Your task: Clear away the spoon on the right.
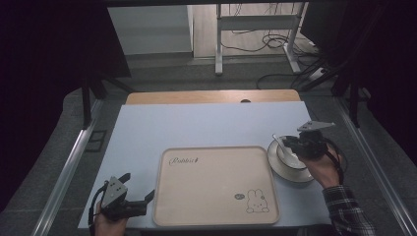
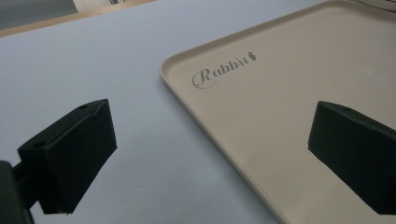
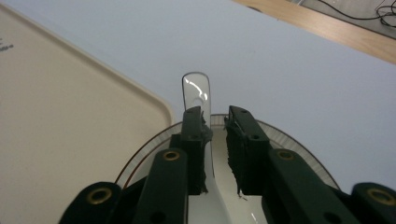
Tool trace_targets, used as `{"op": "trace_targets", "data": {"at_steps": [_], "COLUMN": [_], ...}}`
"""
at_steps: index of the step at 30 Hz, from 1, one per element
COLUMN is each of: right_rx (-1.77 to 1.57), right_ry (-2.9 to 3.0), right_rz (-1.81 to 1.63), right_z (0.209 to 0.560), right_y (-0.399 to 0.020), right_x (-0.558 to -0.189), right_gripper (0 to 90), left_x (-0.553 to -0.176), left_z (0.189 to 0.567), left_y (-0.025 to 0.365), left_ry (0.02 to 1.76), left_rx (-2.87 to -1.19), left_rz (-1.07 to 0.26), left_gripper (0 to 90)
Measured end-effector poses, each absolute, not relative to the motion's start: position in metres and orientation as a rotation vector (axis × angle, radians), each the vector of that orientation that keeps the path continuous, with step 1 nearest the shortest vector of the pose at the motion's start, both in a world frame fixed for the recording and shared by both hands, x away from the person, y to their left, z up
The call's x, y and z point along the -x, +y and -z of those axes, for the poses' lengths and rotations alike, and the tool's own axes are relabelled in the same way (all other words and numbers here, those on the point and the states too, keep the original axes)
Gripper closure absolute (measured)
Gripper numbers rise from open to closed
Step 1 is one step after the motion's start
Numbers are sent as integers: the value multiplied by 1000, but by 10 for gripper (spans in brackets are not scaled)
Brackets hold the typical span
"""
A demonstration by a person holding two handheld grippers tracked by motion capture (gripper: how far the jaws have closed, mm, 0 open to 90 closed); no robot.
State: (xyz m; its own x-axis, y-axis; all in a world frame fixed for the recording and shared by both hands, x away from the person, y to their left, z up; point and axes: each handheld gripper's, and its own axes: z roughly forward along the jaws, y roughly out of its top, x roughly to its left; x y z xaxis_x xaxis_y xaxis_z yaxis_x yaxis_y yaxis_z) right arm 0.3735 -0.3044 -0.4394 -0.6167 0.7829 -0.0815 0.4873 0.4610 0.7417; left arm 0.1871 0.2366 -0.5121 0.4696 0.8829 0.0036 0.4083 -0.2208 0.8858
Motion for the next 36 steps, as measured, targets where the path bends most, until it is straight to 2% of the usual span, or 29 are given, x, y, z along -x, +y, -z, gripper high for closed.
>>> {"op": "trace_targets", "data": {"at_steps": [6,22,36], "right_rx": [-1074,-1102,-1124], "right_ry": [2325,2353,2361], "right_rz": [-970,-941,-921], "right_z": [447,460,465], "right_y": [-305,-305,-303], "right_x": [-372,-379,-382], "right_gripper": [694,681,746], "left_x": [-187,-187,-187], "left_z": [512,512,512], "left_y": [237,236,237], "left_ry": [1091,1091,1090], "left_rx": [-1822,-1823,-1823], "left_rz": [-664,-664,-664], "left_gripper": [8,8,8]}}
